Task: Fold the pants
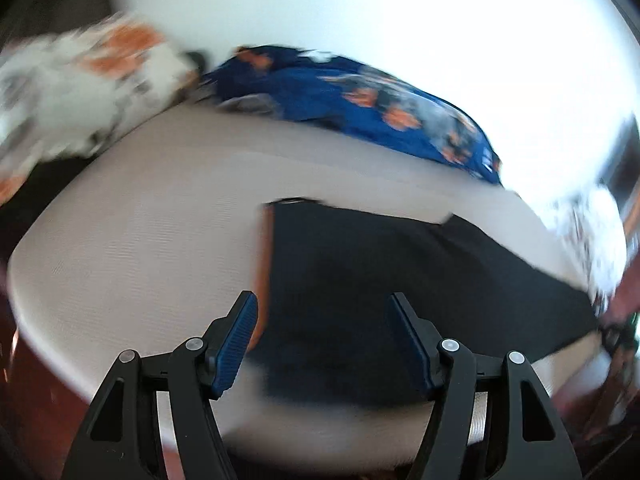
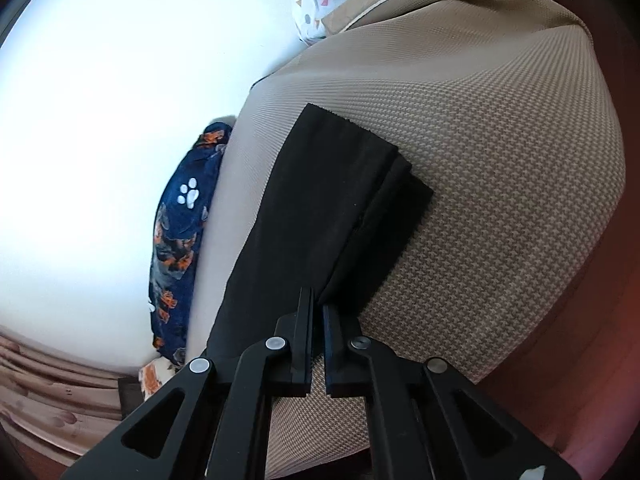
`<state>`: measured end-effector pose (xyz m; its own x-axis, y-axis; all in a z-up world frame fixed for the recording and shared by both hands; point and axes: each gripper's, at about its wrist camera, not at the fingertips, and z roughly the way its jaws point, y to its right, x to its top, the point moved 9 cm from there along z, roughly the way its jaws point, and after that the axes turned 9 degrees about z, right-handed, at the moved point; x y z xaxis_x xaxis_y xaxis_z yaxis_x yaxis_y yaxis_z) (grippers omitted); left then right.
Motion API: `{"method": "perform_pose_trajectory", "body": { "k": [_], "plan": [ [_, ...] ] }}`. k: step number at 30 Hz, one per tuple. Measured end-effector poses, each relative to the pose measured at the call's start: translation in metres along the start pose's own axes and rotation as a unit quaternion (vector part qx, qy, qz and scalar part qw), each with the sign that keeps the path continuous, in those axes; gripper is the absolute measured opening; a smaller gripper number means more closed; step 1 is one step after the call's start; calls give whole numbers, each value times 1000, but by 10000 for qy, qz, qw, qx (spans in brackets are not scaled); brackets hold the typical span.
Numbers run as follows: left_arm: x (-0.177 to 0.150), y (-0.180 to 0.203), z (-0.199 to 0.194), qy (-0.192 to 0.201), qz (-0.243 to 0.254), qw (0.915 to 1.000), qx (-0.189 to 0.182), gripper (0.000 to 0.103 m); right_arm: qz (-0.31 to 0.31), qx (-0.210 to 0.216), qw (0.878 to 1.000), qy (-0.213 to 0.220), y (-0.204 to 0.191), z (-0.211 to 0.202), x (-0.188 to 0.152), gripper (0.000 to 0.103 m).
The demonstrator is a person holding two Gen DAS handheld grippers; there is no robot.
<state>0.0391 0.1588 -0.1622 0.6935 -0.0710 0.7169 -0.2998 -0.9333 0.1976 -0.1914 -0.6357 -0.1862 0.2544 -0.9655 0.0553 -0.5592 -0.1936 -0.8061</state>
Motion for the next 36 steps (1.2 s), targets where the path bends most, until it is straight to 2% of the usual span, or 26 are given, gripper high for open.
{"method": "perform_pose_trajectory", "body": {
  "k": [4, 6, 9, 14, 15, 16, 18, 22, 26, 28, 29, 30, 32, 33, 36],
  "plan": [
    [-28, -35, -19, -442, -725, 9959, -307, 67, 115, 253, 9996, -23, 5, 0, 1, 3],
    [-41, -32, -17, -647, -877, 9919, -647, 66, 198, 339, 9992, -25, 7, 0, 1, 3],
    [-54, -21, -6, -942, -1066, 9848, -992, 66, 48, 225, 9997, 20, 4, 0, 0, 3],
    [-56, -10, 2, -893, -1412, 9762, -1383, 65, 19, 173, 9998, 42, -3, 5, -2, 3],
    [-56, -8, 3, -897, -1369, 9777, -1312, 42, 17, 178, 9998, 50, -3, 5, -2, 3],
    [-57, -8, 6, -966, -1211, 9818, -1094, 0, 20, 182, 9998, 52, -4, 5, -2, 3],
    [-57, -4, 9, -967, -923, 9886, -695, 0, 21, 184, 9998, 42, -4, 6, -2, 3],
    [-38, 4, 8, -639, -650, 9948, -463, 0, 23, 209, 9997, 81, -4, 7, -4, 3],
    [-11, -5, 4, -282, -666, 9971, -228, 0, 33, 243, 9996, 104, -4, 7, -5, 3],
    [-9, -16, 3, -290, -944, 9945, -356, 0, 56, 285, 9995, 107, -3, 8, -6, 3],
    [-12, -20, 0, -290, -1215, 9901, -648, 0, 62, 308, 9995, 88, -4, 8, -7, 3],
    [-16, -21, -1, -386, -1325, 9873, -783, 0, 44, 315, 9995, 67, -4, 9, -8, 3],
    [-31, -33, -1, -739, -1461, 9847, -604, 3, 28, 324, 9995, 56, -4, 9, -7, 3],
    [-36, -35, -2, -858, -1508, 9829, -617, 9, 41, 340, 9994, 51, -4, 9, -7, 3],
    [-50, -33, 9, -1194, -1781, 9720, -962, 23, 25, 372, 9993, 49, -5, 11, -8, 3]
  ]
}}
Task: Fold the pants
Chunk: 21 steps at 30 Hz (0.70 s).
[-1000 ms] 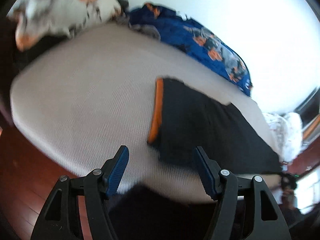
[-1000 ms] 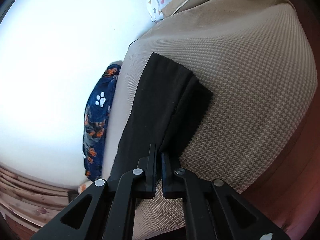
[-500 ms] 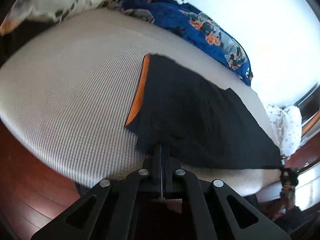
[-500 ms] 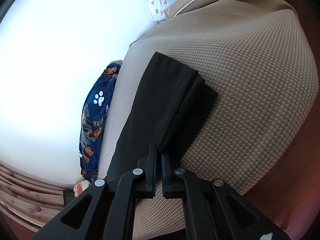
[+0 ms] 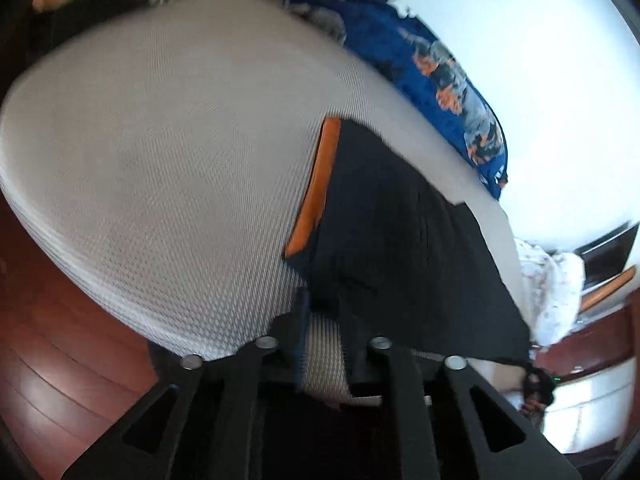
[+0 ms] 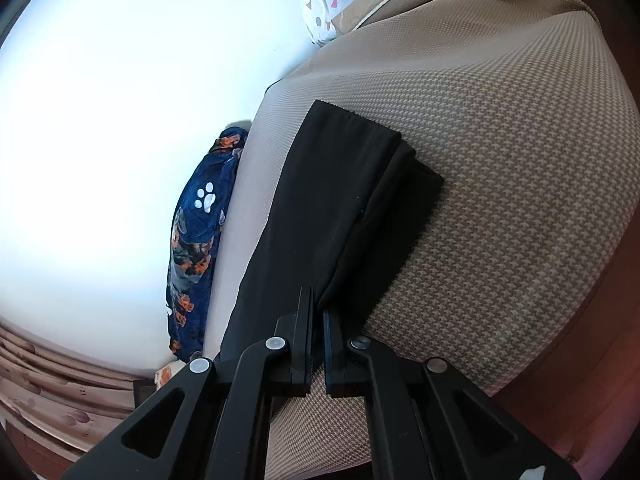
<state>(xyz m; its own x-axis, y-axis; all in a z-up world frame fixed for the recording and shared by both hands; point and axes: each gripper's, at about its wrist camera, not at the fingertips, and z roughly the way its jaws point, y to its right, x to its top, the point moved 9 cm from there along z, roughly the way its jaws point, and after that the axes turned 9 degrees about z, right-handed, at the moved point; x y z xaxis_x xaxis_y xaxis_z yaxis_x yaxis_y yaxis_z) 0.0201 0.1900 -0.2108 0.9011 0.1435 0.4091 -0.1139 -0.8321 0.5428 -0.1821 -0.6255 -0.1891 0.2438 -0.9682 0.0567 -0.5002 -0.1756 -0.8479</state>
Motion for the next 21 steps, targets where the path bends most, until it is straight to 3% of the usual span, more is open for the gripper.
{"method": "perform_pose_trajectory", "body": {
  "k": [2, 4, 6, 9, 11, 12, 15, 19, 21],
  "plan": [
    [-5, 4, 10, -205, -92, 9996, -187, 33, 18, 2, 10000, 2, 0, 0, 0, 3],
    [-7, 16, 16, -282, -160, 9979, -569, 57, 28, -13, 10000, 1, -1, 1, -1, 3],
    [-6, 22, 19, -279, -266, 9956, -853, 64, 8, -15, 10000, 1, -1, 1, 0, 3],
    [0, 24, 19, -29, -371, 9947, -955, 63, 10, -11, 10000, 12, -2, 4, 0, 3],
    [-1, 17, 17, 94, -369, 9968, -708, 40, 11, 2, 10000, 10, -1, 4, 0, 3],
    [-2, 14, 18, 82, -300, 9981, -538, 13, 17, 6, 10000, 7, 0, 4, 1, 3],
    [-1, 18, 18, 199, -215, 9989, -366, 11, -9, 8, 10000, 11, 1, 4, 1, 3],
    [17, 43, 0, 613, 436, 9972, -1, 9, -27, 16, 10000, 8, 2, 3, 1, 3],
    [30, 50, -6, 808, 537, 9953, 77, 9, -39, 44, 10000, 11, 2, 3, 0, 3]
  ]
}}
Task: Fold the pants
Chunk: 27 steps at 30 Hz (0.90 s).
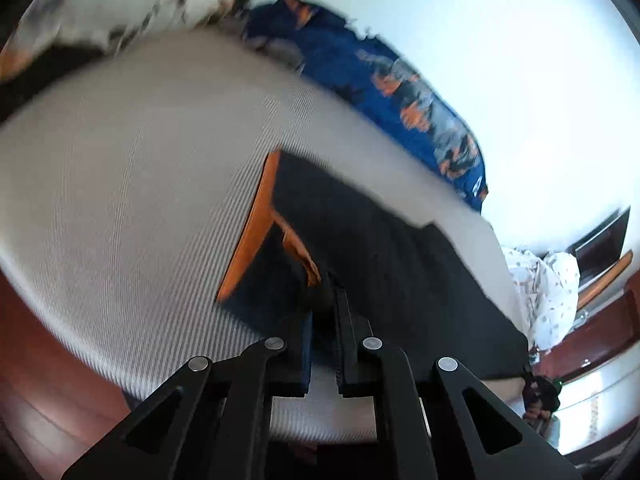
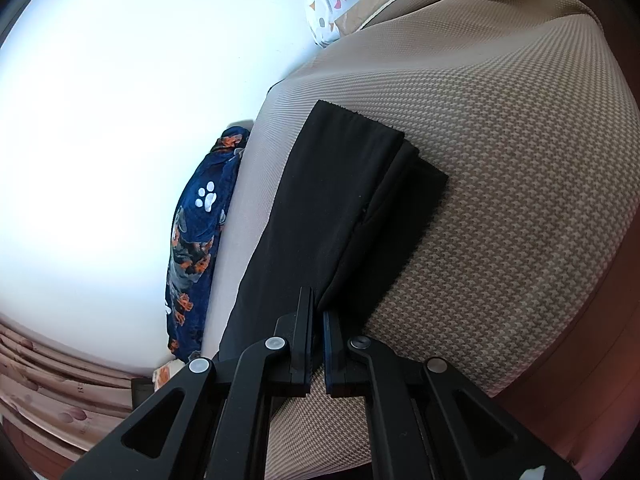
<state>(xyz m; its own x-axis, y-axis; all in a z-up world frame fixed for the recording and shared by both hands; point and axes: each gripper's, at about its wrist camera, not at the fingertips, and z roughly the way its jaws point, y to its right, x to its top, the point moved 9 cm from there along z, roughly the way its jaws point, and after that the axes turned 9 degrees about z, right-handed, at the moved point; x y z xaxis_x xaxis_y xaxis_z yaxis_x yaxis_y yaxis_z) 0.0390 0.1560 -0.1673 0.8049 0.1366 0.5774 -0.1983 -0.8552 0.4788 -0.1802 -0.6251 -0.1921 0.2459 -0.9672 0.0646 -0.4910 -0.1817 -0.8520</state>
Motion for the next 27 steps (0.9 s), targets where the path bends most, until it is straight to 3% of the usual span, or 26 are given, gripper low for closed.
{"method": "perform_pose_trajectory", "body": {
  "k": [2, 4, 7, 11, 13, 16, 27],
  "plan": [
    [14, 0, -1, 184, 151, 9996, 181, 9, -21, 57, 10000, -29, -2, 1, -2, 3],
    [10, -14, 7, 70, 136, 9994, 303, 9, -75, 102, 9999, -81, -3, 4, -5, 3],
    [-22, -39, 27, -395, -301, 9985, 215, 9, -127, 116, 9998, -122, -4, 4, -5, 3],
    [-25, -41, 21, -146, -514, 9982, -259, 9, -220, 79, 9997, -97, -3, 1, -3, 1],
    [-19, -29, 16, -75, -191, 9997, -145, 9, -492, -59, 9988, -42, -9, 0, -5, 6],
    [-16, -18, 15, -109, 200, 9997, 44, 9, -739, -188, 9971, 39, -17, -1, -5, 6],
    [-18, -15, 22, -214, 403, 9987, 225, 10, -1004, -419, 9939, 155, -14, -15, 3, 4]
  ]
}}
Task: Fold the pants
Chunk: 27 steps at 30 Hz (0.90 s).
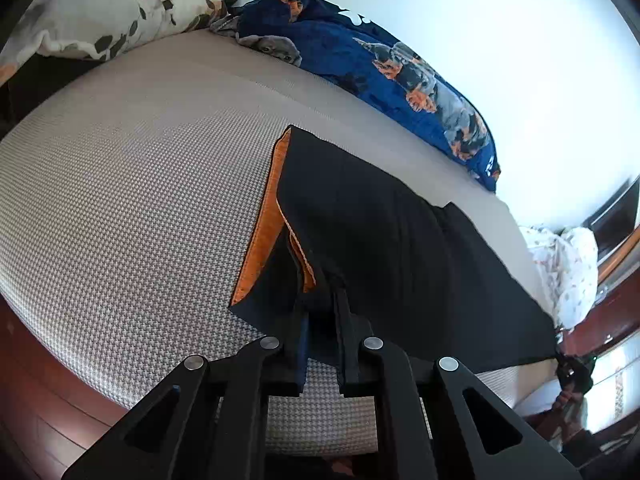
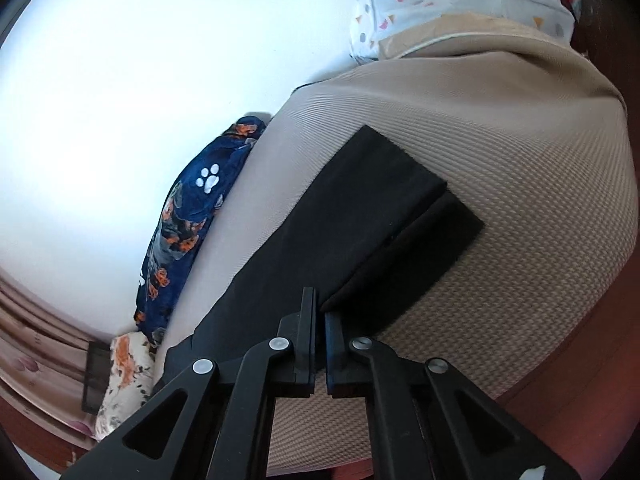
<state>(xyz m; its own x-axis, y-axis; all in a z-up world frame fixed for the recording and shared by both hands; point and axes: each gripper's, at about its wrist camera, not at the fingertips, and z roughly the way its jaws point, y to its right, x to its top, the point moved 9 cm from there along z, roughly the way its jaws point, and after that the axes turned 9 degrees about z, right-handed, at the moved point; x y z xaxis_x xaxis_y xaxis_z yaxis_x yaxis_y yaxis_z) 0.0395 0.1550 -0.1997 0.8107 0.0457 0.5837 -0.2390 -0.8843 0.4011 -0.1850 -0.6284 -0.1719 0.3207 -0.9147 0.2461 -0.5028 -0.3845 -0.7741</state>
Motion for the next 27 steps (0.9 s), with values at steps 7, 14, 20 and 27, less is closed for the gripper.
{"method": "perform_pose_trajectory", "body": {
  "k": [7, 14, 20, 27],
  "plan": [
    [-6, -12, 1, -145, -365, 9991, -152, 21, 921, 303, 9953, 8, 26, -17, 17, 11],
    [9, 1, -21, 267, -262, 9992, -99, 21, 1391, 207, 9856, 938, 57, -82, 55, 23],
    [23, 41, -23, 513, 649, 9961, 308, 44, 1394, 143, 9868, 811, 55, -68, 52, 33],
    [31, 41, -18, 667, 158, 9975, -155, 54, 1134, 151, 9922, 493, 38, -38, 38, 35]
  ]
}}
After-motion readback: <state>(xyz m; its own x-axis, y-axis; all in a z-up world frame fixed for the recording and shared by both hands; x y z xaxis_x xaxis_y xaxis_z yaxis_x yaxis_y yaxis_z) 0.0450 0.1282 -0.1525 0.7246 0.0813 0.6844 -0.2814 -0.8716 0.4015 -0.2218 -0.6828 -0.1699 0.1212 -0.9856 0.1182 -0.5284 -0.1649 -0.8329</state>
